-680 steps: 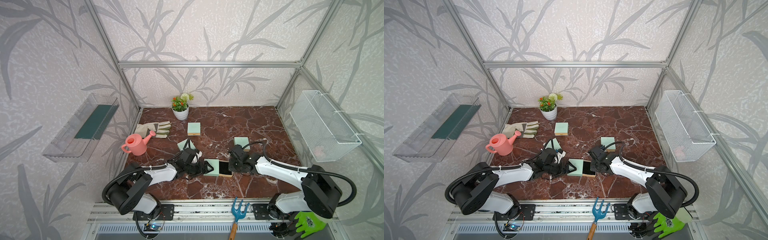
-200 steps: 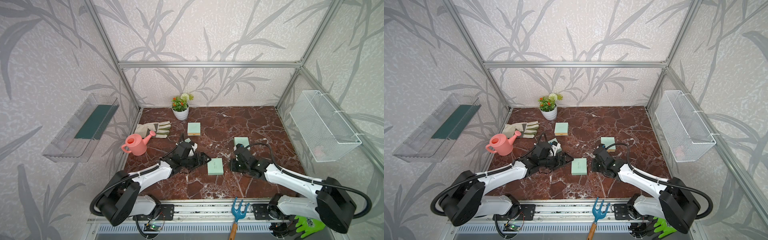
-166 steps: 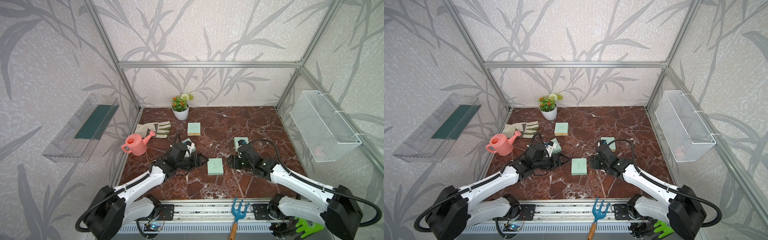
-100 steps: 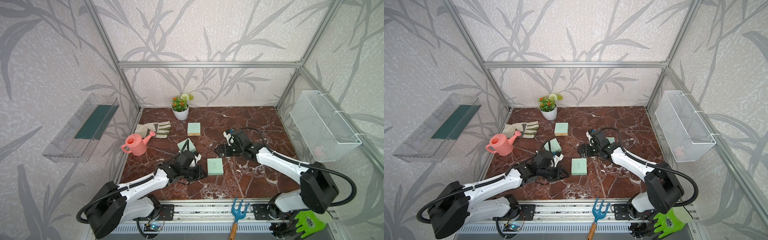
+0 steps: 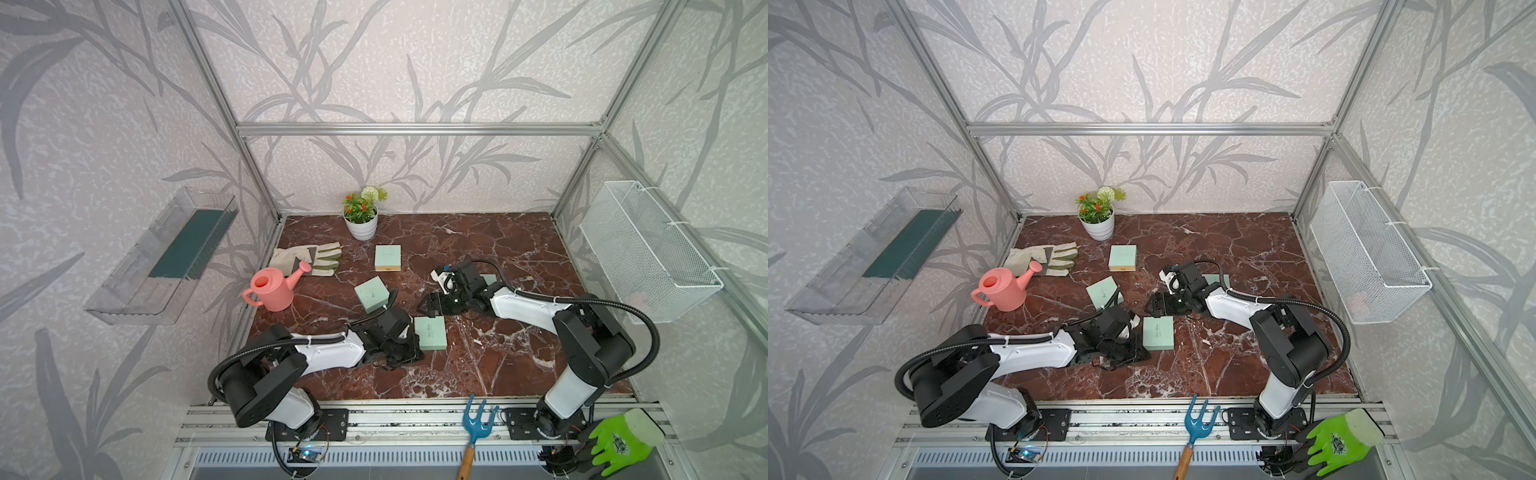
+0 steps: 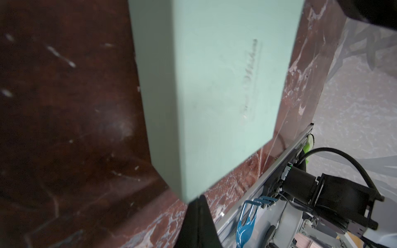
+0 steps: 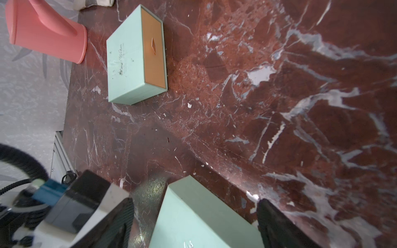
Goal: Take out the earrings from the drawer-style jewelry box
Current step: Move the jewelry box to the center of the board.
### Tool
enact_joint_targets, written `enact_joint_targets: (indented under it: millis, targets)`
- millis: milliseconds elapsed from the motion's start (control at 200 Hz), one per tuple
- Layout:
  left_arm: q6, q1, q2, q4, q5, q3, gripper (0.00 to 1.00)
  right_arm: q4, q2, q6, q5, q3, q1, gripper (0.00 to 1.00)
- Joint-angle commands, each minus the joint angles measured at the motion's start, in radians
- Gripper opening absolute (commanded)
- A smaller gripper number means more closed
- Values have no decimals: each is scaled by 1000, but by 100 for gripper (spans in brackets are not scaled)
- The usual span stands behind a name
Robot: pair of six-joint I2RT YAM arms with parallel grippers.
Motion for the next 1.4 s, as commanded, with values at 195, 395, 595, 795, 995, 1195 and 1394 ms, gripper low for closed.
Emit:
enact_joint_targets:
  millis: [195,395,595,795,995,1195,1394]
  targets:
    - [-72,-4,68,33,-109,47,0,44,38,25,-117,-28,-18,86]
    - [-95,21,133,37,-149,85,0,74,10,58,-133,-86,-18,83]
    - [-95,89,129,14,-162,75,0,110,-26,85,-129,-143,-16,80]
    - [-43,147,170,-2,-136,124,0,56,-30,70,-67,-116,-17,78]
    - [-9,186,224,-28,-143,205,0,-58,-2,31,-7,-9,-18,78]
    - [38,222,307,-79,-147,331,0,-182,111,-29,15,136,-33,76]
    - [78,272,391,-104,-119,436,0,-231,150,-45,48,202,-62,76]
